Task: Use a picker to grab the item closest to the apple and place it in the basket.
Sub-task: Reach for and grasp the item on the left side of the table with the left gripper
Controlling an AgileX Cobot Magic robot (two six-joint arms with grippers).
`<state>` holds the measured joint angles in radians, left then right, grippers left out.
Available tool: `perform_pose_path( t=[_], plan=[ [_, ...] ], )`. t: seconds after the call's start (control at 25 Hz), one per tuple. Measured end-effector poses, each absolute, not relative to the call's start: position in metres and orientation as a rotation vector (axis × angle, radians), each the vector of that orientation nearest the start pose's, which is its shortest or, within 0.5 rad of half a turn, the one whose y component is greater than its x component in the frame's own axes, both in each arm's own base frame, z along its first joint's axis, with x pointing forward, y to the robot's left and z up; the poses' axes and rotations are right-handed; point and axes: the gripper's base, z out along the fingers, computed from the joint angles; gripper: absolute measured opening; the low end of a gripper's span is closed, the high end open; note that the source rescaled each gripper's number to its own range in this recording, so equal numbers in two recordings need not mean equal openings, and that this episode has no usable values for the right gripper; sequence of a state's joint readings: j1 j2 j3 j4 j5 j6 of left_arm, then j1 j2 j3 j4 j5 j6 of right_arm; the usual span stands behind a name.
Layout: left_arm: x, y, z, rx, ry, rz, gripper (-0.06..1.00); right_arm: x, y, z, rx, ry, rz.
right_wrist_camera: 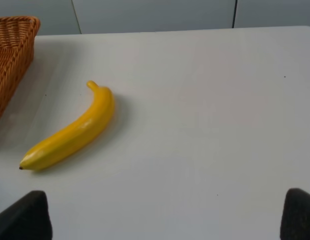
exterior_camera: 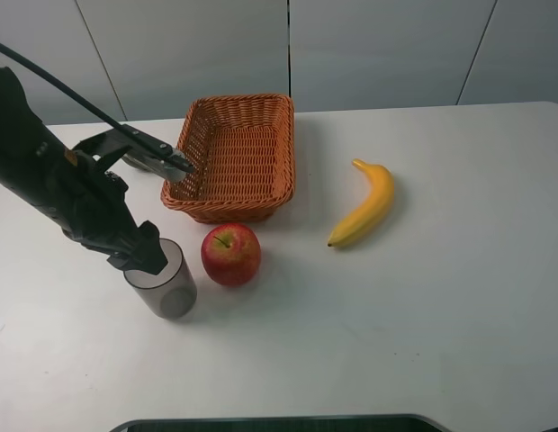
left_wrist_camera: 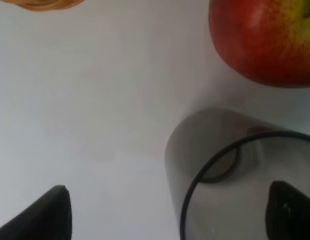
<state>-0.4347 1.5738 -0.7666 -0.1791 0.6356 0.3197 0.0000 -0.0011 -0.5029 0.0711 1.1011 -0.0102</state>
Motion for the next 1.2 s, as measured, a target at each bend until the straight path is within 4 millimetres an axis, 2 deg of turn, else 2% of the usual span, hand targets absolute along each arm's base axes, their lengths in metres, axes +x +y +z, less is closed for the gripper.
perform_pose_path(
  t=[0.76, 1.2],
  plan=[
    [0.234, -0.117, 0.155, 0.874, 2.744, -0.173, 0.99, -0.007, 0.006, 0.275, -0.016, 2.079, 0.079],
    [0.237, -0.119, 0.134, 0.855, 2.819, -0.182, 0.99, -0.007, 0.006, 0.275, -0.016, 2.079, 0.079]
  ],
)
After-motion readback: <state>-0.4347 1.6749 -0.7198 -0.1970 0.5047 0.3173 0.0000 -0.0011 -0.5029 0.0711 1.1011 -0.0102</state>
